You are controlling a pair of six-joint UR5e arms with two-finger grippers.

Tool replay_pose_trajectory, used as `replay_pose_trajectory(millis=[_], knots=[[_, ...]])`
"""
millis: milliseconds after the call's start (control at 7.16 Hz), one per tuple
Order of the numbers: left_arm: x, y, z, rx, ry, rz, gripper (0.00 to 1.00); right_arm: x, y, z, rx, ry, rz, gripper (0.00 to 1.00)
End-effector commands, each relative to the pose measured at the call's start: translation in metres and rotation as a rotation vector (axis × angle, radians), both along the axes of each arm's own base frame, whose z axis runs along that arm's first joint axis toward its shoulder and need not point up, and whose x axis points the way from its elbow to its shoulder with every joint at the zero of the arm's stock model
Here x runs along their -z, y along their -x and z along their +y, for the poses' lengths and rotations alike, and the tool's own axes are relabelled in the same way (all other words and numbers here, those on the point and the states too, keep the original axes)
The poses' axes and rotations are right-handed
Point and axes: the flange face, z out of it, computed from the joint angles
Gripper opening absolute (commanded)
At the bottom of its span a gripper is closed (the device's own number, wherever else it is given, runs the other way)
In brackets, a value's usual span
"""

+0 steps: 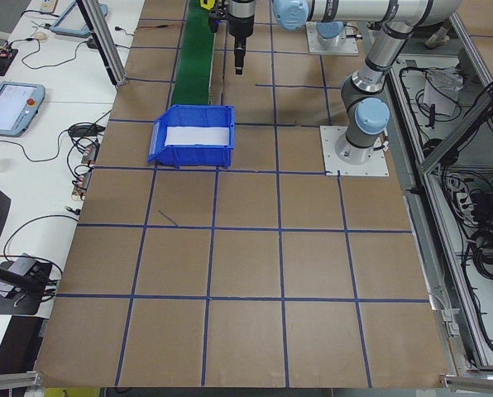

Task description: Move block left to right into plate

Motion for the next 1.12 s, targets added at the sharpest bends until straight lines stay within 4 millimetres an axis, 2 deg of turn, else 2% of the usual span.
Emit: replay_pose_trajectory(millis=[0,279,419,559,698,838,978], knots=[[0.000,0.000,0.000,0.001,0.000,0.000,1.00,-0.042,0.084,0.063,0.159,-0.045,-0.001,0.45],[0.000,0.000,0.000,0.001,0.002,0.000,1.00,-0.015,0.195,0.145,0.123,-0.073,-0.035,0.45],[0.000,0.000,0.000,0.001,0.002,0.000,1.00,-0.004,0.243,0.189,0.095,-0.083,-0.055,0.46],[0.000,0.000,0.000,0.001,0.002,0.000,1.00,0.015,0.282,0.249,0.195,-0.116,-0.117,0.49],[0.000,0.000,0.000,0.001,0.002,0.000,1.00,0.040,0.314,0.317,0.281,-0.135,-0.165,0.49],[0.000,0.000,0.000,0.001,0.002,0.000,1.00,0.058,0.334,0.375,0.351,-0.155,-0.166,0.48],[-0.001,0.000,0.000,0.001,0.003,0.000,1.00,0.067,0.345,0.409,0.376,-0.137,-0.142,0.48]])
